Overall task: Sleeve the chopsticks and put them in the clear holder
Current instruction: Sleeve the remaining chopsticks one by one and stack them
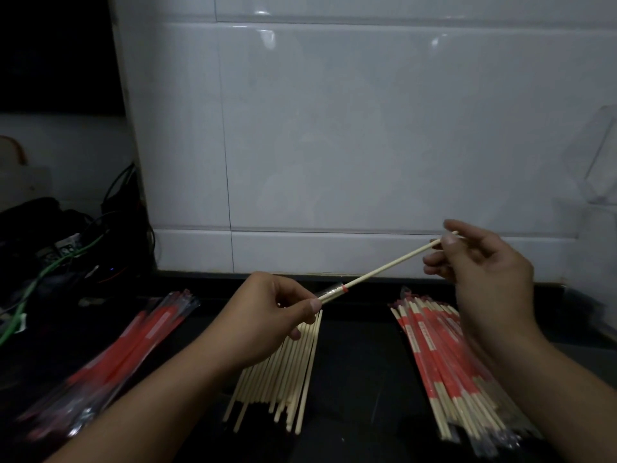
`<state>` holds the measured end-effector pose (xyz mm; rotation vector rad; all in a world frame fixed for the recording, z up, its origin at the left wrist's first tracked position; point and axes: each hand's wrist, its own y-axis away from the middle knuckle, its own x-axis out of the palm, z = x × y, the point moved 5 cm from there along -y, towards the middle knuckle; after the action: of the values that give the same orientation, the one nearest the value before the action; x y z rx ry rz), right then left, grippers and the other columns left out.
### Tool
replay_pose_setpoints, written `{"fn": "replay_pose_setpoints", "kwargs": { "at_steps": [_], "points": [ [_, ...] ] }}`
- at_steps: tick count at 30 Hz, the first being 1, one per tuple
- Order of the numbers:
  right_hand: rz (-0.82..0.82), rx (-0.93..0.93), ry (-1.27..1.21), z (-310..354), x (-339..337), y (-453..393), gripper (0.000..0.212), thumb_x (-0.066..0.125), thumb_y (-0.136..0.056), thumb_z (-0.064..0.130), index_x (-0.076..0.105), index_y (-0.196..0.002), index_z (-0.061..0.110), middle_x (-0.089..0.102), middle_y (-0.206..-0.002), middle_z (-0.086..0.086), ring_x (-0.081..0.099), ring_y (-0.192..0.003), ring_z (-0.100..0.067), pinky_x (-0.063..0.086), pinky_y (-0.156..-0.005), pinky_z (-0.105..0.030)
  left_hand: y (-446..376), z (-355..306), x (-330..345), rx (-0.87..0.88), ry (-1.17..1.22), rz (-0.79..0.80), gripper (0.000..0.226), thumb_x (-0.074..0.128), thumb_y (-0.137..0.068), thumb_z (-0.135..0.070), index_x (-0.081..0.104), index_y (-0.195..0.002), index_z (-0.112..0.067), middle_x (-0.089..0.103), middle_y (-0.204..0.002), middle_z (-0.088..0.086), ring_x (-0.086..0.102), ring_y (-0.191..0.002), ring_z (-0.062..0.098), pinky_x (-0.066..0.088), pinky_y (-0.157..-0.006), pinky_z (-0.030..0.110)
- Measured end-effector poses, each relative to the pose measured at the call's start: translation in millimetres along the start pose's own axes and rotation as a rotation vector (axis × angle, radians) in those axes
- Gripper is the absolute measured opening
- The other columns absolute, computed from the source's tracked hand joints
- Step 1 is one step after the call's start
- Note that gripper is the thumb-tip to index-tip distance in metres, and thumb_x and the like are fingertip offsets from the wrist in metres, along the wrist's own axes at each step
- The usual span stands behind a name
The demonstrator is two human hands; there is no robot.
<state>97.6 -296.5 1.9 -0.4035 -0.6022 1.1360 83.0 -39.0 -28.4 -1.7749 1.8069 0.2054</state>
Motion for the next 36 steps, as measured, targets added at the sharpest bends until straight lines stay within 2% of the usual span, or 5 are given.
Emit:
{"fn": "replay_pose_setpoints", "kwargs": {
  "at_steps": [5, 9, 14, 24, 36],
  "points": [
    [0.425, 0.100, 0.206, -9, 34, 28, 0.027, 0.059, -0.094, 0.003, 0.073, -0.102, 0.026, 0.074, -0.076, -0.005, 0.066, -0.066, -0.011, 0.053, -0.059, -0.021, 0, -1, 2, 0.006, -0.013, 0.013, 0.011, 0.068, -0.092, -0.030, 0.076, -0.085, -0.025, 0.075, -0.079, -0.006, 0.069, -0.063, 0.007, 0.052, -0.062, 0.029],
    [0.806, 0.196, 0.260, -21, 60, 62, 0.045, 0.060, -0.093, 0.003, 0.058, -0.128, 0.032, 0.072, -0.102, -0.003, 0.071, -0.087, -0.015, 0.055, -0.065, -0.024, 0, -3, 3, 0.034, -0.037, 0.033, 0.012, 0.066, -0.093, -0.029, 0.075, -0.087, -0.024, 0.075, -0.079, -0.006, 0.068, -0.063, 0.007, 0.050, -0.062, 0.027],
    [0.501, 0.247, 0.147, -22, 53, 51, 0.025, 0.062, -0.092, 0.004, 0.067, -0.115, 0.012, 0.072, -0.080, -0.005, 0.070, -0.068, -0.015, 0.056, -0.060, -0.026, 1, -4, 4, 0.050, -0.047, 0.040, 0.011, 0.066, -0.093, -0.030, 0.074, -0.087, -0.026, 0.075, -0.079, -0.008, 0.069, -0.064, 0.006, 0.052, -0.061, 0.028],
    [0.411, 0.281, 0.122, -25, 44, 40, 0.018, 0.066, -0.088, 0.001, 0.073, -0.074, 0.010, 0.066, -0.059, -0.003, 0.062, -0.057, -0.011, 0.049, -0.052, -0.021, 3, -7, 8, 0.078, -0.013, 0.082, 0.008, 0.069, -0.090, -0.033, 0.075, -0.090, -0.027, 0.075, -0.081, -0.005, 0.070, -0.065, 0.010, 0.049, -0.062, 0.024],
    [0.256, 0.163, 0.373, -23, 29, 19, 0.024, 0.042, -0.103, 0.013, 0.053, -0.082, 0.010, 0.058, -0.058, -0.010, 0.051, -0.048, -0.015, 0.044, -0.053, -0.030, 8, -13, 11, 0.098, -0.013, 0.192, 0.006, 0.070, -0.090, -0.029, 0.075, -0.090, -0.028, 0.073, -0.076, -0.008, 0.069, -0.068, 0.008, 0.053, -0.062, 0.023]
  ]
}}
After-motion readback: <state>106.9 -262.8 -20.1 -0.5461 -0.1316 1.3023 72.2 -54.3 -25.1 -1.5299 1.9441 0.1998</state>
